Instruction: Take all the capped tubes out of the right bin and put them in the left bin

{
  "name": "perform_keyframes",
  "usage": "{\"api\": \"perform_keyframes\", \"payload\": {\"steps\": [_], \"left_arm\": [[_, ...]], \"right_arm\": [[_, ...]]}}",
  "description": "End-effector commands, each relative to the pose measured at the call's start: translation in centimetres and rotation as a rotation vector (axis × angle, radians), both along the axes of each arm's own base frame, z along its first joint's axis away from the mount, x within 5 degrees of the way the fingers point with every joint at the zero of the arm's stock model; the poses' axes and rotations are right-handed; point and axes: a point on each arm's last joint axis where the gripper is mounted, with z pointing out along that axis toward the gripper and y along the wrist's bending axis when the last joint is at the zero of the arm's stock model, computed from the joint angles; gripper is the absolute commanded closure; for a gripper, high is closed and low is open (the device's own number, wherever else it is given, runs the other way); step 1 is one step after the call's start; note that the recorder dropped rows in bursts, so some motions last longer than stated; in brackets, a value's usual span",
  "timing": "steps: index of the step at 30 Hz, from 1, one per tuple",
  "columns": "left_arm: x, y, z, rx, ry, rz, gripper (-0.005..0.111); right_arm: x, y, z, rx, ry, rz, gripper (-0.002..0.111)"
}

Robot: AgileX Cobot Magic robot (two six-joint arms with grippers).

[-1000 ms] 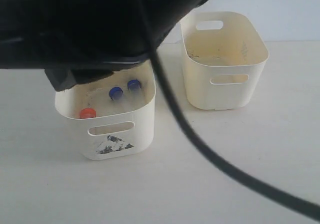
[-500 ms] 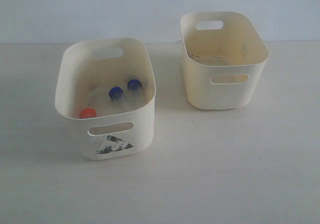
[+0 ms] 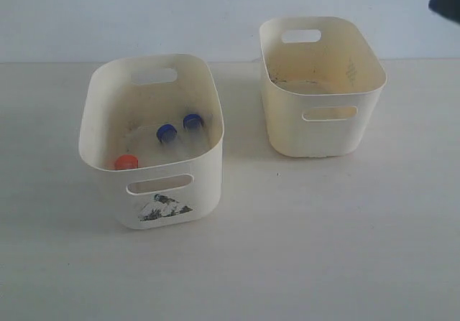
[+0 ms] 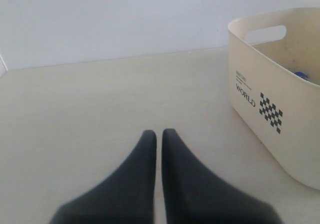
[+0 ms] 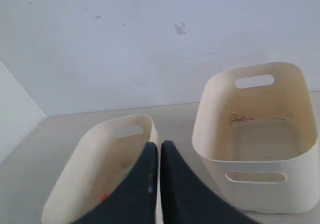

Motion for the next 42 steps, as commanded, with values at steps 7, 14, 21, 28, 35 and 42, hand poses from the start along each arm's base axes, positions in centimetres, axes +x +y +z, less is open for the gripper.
{"api": "perform_keyframes", "payload": {"steps": [7,14,21,28,35,42], "left_arm": [[0.0,0.0,0.3,-0.018,-0.022,0.001,0.102],[0.0,0.0,0.3,-0.018,-0.022,0.001,0.102],[0.0,0.0,0.3,-0.018,-0.022,0.001,0.102],[0.0,0.0,0.3,-0.018,-0.022,0.001,0.102],[0.0,0.0,0.3,-0.018,-0.022,0.001,0.102],[0.0,0.0,0.3,-0.018,-0.022,0.001,0.102]], "right_arm": [[-6.4,-3.3,-10.3,0.19,-0.179,-0.03,0.107],[-8.0,-4.1,-12.0,0.272,-0.266,-0.091,0.107],[-7.8,-4.6,-12.5,0.378,-0.184,-0.158,0.107],[-7.7,-5.0,-12.7,0.368,-0.166,-0.201,0.107],[-7.8,-4.7,-15.5,-0.085,0.024,-0.157,0.107],[-8.3,-4.6,-17.1,-0.178,0.196,-0.12,0.107]]}}
